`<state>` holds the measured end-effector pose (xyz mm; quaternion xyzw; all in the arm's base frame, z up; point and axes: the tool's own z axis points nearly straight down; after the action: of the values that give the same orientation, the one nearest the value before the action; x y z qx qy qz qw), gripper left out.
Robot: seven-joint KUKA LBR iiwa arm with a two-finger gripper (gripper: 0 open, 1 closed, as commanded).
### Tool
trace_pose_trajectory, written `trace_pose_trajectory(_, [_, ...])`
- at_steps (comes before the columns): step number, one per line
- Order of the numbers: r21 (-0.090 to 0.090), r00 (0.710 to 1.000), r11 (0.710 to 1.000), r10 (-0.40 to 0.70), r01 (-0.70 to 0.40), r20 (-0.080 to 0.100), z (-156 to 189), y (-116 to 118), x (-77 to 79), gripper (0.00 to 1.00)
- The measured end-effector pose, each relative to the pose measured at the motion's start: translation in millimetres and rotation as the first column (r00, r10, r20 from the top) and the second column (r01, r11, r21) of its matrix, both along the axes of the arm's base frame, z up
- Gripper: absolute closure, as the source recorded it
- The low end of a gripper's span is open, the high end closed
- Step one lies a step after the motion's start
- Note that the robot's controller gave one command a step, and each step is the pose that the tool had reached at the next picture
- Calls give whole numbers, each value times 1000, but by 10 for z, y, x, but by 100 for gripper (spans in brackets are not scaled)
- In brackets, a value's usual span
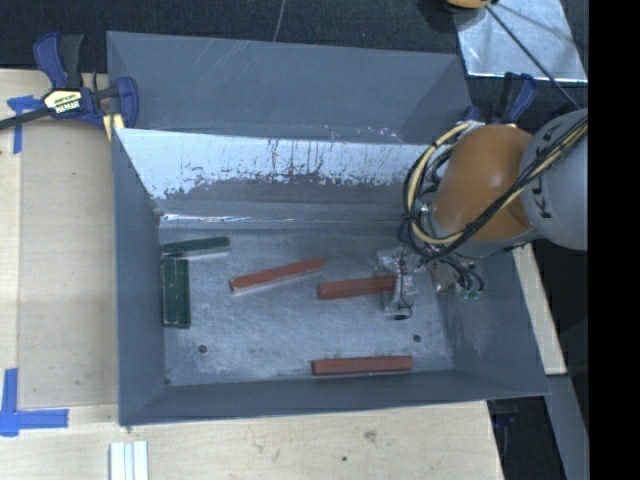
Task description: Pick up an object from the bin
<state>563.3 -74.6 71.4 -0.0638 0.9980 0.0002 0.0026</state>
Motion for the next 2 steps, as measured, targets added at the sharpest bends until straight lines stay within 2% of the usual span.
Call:
trace_pose_trajectory(1, [0,1000,1000,0,0,0,0,0,0,100])
trace_pose_trajectory(2, [-1,999,999,42,-42,-1,1213,22,517,100])
